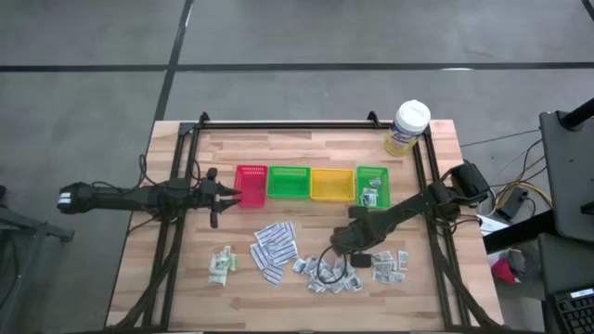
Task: Pick & Place First Aid Supplies
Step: Put the blue alcohol pad into the right green bin
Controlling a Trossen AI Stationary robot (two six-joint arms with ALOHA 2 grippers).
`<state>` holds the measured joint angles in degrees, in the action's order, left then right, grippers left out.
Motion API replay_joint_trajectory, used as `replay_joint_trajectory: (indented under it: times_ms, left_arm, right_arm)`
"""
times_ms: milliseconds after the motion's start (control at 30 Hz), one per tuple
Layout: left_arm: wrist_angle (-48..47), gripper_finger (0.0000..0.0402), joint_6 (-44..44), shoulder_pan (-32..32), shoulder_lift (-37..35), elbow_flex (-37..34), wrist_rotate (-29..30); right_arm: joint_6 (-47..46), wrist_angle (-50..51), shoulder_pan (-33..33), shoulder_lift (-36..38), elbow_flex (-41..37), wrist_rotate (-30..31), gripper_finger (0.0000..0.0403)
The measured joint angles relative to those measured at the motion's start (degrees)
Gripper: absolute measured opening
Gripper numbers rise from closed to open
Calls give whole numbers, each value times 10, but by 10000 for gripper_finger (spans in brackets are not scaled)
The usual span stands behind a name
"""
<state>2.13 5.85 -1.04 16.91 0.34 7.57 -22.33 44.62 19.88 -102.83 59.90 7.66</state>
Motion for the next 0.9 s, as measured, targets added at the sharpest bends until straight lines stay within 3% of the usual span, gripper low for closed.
replay_joint_trajectory:
  times_ms: [900]
  left_arm:
    - [0, 113, 1, 0, 0, 0, 0]
  right_arm:
    - [-2, 42, 0, 21, 0, -8, 9]
